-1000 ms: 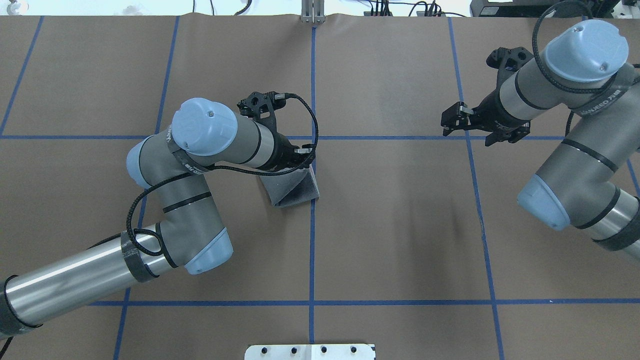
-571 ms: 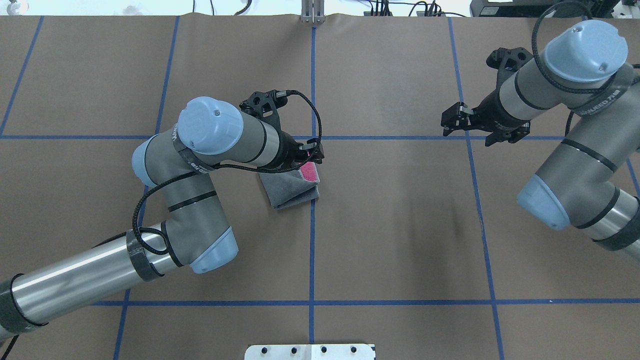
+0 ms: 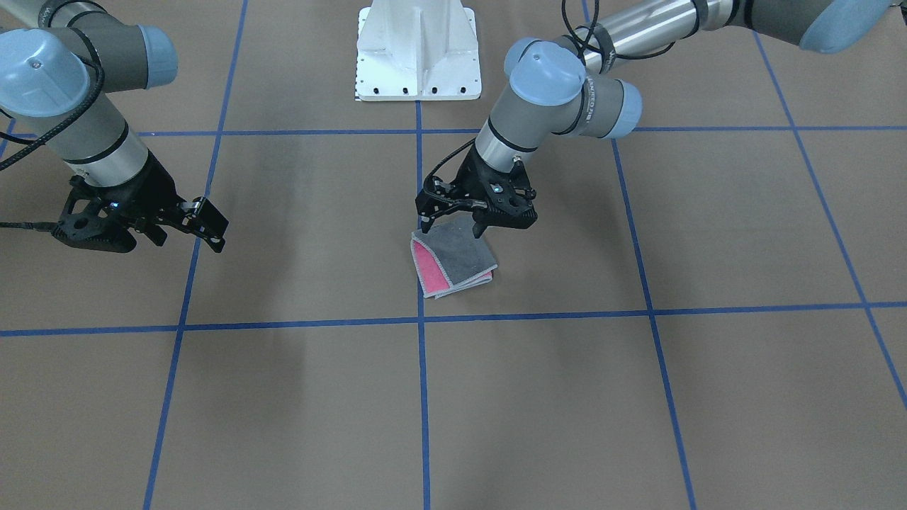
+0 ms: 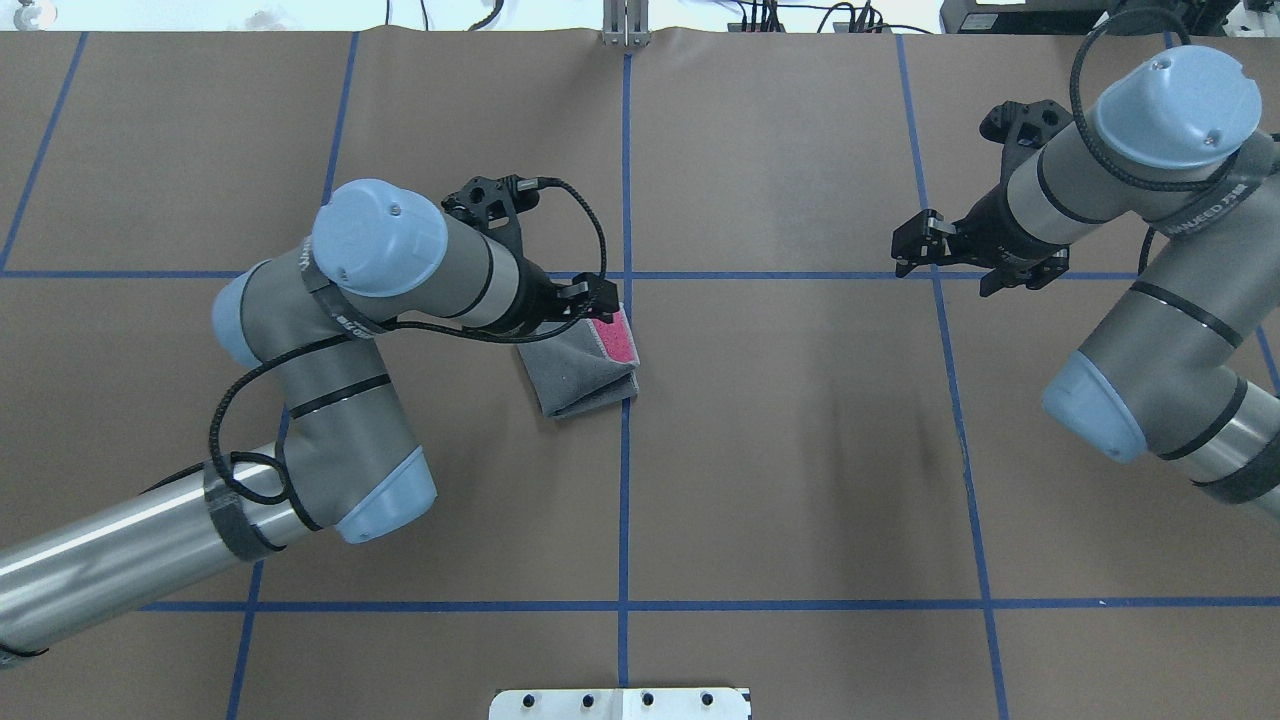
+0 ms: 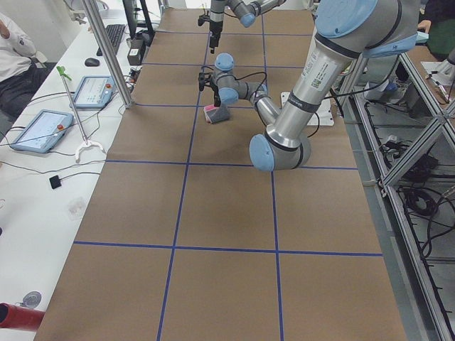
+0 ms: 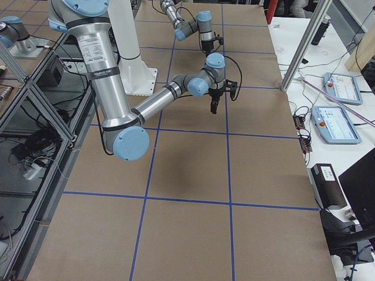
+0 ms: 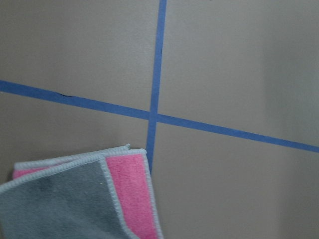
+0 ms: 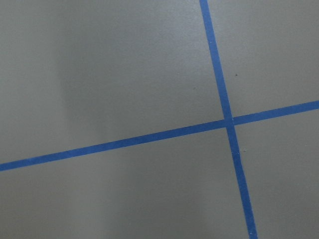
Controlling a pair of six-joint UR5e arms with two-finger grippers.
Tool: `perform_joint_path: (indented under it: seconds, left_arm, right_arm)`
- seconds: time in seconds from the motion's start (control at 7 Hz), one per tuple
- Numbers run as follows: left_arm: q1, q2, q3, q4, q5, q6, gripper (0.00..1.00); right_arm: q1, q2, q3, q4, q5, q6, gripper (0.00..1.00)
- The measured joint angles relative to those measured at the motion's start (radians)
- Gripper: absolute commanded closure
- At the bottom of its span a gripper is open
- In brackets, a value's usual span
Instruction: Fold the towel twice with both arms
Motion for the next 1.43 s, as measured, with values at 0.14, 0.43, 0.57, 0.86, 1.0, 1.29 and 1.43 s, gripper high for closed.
perform_joint_path:
  seconds: [0.14, 0.43, 0.57, 0.86, 1.0, 1.29, 1.43]
  left_arm:
    - [-0.015, 0.09, -0.092, 0.085, -0.007, 0.116, 0.0]
    - [-0.059, 0.277, -0.271, 0.215, -0.021, 0.332, 0.0]
    - [-0.112, 0.369, -0.335, 0.243, -0.067, 0.436, 0.0]
    - [-0.291, 0.528, -0.377, 0.264, -0.215, 0.705, 0.0]
    - [-0.381, 0.584, -0.376, 0.3, -0.262, 0.859, 0.0]
    - [-0.513, 0.624, -0.365, 0.457, -0.291, 1.114, 0.0]
    - [-0.582, 0.642, -0.352, 0.514, -0.31, 1.195, 0.0]
  right_arm:
    - [0.012, -0.025, 0.002, 0.001, 0.001, -0.044, 0.0]
    - [0.08, -0.12, 0.006, 0.007, 0.011, -0.212, 0.0]
    - [0.145, -0.186, 0.006, 0.008, 0.032, -0.346, 0.0]
    - [0.298, -0.324, 0.004, 0.007, 0.089, -0.643, 0.0]
    - [0.375, -0.39, 0.0, 0.004, 0.103, -0.791, 0.0]
    - [0.497, -0.5, -0.003, -0.003, 0.111, -0.992, 0.0]
    - [0.536, -0.532, -0.003, -0.01, 0.119, -1.027, 0.0]
